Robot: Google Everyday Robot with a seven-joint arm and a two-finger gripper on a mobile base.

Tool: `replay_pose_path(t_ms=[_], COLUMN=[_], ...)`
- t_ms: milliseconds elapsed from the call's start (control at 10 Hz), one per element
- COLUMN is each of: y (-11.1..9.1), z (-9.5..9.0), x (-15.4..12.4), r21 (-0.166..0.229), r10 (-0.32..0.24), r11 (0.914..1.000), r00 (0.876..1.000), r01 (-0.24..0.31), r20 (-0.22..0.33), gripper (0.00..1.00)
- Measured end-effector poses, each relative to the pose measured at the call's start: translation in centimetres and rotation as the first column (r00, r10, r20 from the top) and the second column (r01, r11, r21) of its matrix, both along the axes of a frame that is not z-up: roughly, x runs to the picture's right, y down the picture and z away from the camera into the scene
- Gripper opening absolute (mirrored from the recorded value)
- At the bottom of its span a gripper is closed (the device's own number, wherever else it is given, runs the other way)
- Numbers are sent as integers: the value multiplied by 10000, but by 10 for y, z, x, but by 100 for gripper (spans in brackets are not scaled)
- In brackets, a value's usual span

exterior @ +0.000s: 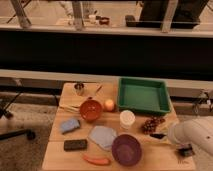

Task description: Wipe table surface with brush

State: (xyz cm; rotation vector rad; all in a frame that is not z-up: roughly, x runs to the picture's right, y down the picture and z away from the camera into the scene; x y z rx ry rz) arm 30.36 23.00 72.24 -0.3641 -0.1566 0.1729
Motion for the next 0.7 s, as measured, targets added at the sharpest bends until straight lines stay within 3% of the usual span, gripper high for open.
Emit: replay_pose_path(t_ms=[700], y=[-26], z=[-34], x=[-26], r21=[1282], r10=[133], r11=[9914], r00=[9940], r01=[-272], r20=[1085], gripper=[0])
